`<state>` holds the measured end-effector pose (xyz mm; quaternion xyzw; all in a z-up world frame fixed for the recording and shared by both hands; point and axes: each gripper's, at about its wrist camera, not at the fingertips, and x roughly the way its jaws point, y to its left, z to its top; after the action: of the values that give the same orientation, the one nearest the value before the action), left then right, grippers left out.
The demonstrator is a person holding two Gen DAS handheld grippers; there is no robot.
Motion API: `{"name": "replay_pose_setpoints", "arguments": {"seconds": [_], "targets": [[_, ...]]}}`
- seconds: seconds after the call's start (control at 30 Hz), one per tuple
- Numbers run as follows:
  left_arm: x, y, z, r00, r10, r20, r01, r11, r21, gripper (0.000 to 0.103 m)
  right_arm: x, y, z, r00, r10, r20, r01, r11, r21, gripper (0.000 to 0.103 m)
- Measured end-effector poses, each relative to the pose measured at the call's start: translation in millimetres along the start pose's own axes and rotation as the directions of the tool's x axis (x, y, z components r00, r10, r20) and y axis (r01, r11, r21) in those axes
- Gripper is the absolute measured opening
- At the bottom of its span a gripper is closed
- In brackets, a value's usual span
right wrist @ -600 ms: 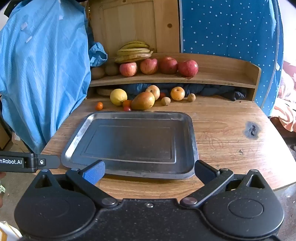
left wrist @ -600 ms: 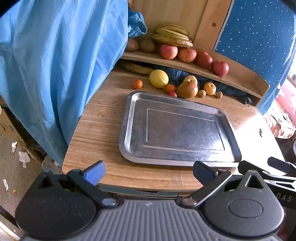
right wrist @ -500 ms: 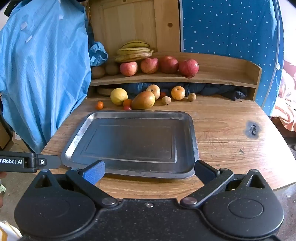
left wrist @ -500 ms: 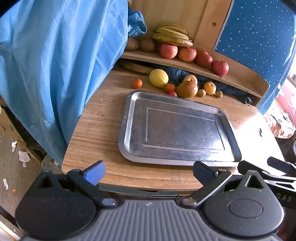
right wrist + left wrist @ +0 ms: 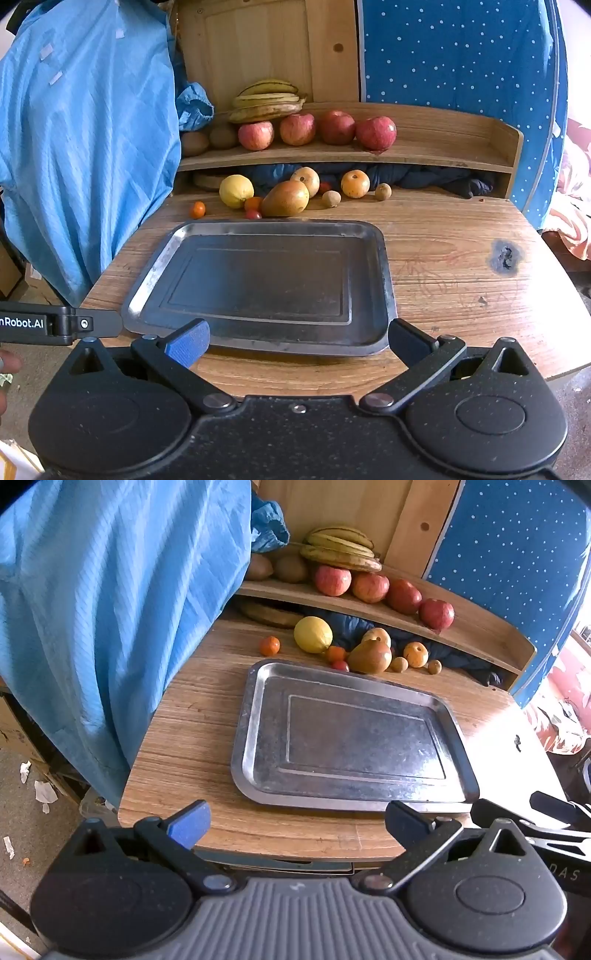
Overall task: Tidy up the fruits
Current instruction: 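Move both tools over the tray toward the fruits under the shelf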
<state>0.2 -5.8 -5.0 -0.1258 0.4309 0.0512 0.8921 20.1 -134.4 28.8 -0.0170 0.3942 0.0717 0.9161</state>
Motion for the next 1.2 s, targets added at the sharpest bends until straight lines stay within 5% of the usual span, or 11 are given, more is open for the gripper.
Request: {"name": "replay_pose_setpoints", "arguments": {"seconds": [1.2], "targets": [[14, -5, 6, 0.998, 0.006, -0.063, -0.008, 1.0, -0.028, 0.102, 15, -11, -1, 0.998, 0.024, -0.053, -0.024, 1.0, -0.002, 0.102]]}}
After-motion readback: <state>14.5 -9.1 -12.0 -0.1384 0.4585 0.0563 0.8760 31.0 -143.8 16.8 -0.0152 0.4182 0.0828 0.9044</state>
